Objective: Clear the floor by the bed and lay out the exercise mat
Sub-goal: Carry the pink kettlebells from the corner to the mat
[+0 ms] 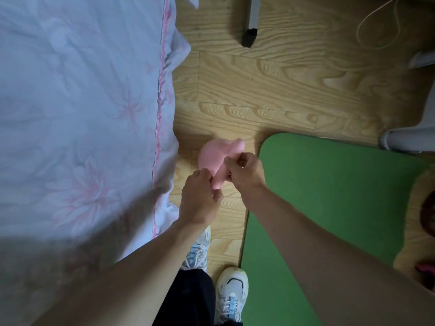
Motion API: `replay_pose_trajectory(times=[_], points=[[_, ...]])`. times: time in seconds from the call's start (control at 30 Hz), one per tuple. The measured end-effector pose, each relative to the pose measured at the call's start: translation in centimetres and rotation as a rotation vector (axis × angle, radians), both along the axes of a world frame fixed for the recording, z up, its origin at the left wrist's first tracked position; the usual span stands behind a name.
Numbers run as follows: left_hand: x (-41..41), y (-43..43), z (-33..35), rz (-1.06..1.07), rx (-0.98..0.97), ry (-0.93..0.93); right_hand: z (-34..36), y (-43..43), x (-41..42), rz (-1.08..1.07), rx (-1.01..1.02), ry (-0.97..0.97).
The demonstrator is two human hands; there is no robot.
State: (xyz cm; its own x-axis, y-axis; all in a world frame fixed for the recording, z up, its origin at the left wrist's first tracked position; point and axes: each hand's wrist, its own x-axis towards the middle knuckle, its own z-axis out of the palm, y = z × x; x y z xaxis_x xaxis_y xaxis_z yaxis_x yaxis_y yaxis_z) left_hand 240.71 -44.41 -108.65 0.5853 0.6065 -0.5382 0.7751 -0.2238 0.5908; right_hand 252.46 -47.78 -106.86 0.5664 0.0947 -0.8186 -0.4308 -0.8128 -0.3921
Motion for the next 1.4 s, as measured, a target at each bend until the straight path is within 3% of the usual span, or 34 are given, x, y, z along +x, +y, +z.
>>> replay_pose_trajectory(times=[0.37,0.57,0.7,0.97,1.17,1.4], points=[[-0.2,-0.2,0.8,0.022,-0.032,0.022,0.8,-0.6,0.5,-0.061,0.018,0.043],[1.5,0.8,5.1,-0.107,-0.066,0.154,5.3,-2.5,2.2,-0.072,0.121,-0.183],[3.5,2.3,9.2,-0.086,-0.041,0.056,9.7,-3.7,3.4,-0.124,0.197,-0.226],[6.5,0.4,27.8,-0.132,0.002,-0.208,27.0,-7.9,3.3,-0.254,0.441,-0.311],[6.7,-4.3,47.8,-0.211,-0.058,-0.389,46.0,-13.4,1.9,-0.366,0.559,-0.452],[6.7,-11.9,70.7,-0.461,-0.12,-0.637,68.5,-23.6,-3.3,-0.436,0.716,-0.671]])
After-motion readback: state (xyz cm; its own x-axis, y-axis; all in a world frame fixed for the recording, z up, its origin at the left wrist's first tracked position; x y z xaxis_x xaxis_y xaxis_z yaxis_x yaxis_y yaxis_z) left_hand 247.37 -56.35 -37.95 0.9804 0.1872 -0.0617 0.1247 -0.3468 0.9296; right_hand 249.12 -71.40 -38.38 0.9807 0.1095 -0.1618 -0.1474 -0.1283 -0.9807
